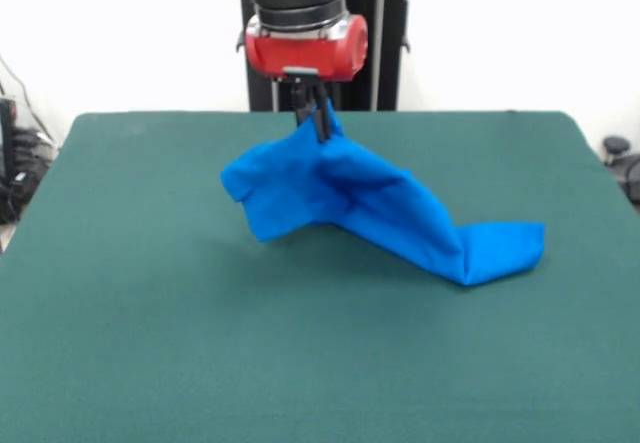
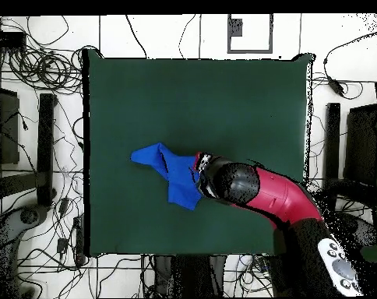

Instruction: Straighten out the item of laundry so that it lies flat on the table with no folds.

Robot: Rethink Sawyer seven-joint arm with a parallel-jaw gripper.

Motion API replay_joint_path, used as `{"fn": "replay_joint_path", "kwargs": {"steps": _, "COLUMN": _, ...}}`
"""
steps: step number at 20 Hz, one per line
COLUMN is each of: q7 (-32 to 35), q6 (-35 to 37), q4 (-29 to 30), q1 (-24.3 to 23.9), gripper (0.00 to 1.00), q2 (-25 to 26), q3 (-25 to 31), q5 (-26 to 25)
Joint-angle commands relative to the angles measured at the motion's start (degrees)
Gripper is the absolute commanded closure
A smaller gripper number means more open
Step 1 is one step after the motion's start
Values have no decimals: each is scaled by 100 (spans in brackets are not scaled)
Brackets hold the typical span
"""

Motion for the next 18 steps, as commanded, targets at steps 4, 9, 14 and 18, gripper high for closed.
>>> {"fn": "replay_joint_path", "kwargs": {"steps": 4, "q7": 67, "q6": 371, "q4": -276, "q1": -15, "gripper": 100, "q2": 274, "q3": 558, "q5": 3}}
{"fn": "replay_joint_path", "kwargs": {"steps": 9, "q7": 73, "q6": 417, "q4": -272, "q1": -26, "gripper": 100, "q2": 225, "q3": 555, "q5": 3}}
{"fn": "replay_joint_path", "kwargs": {"steps": 14, "q7": 96, "q6": 558, "q4": -322, "q1": -7, "gripper": 100, "q2": 193, "q3": 549, "q5": 41}}
{"fn": "replay_joint_path", "kwargs": {"steps": 18, "q7": 130, "q6": 582, "q4": -337, "q1": 24, "gripper": 100, "q2": 155, "q3": 525, "q5": 47}}
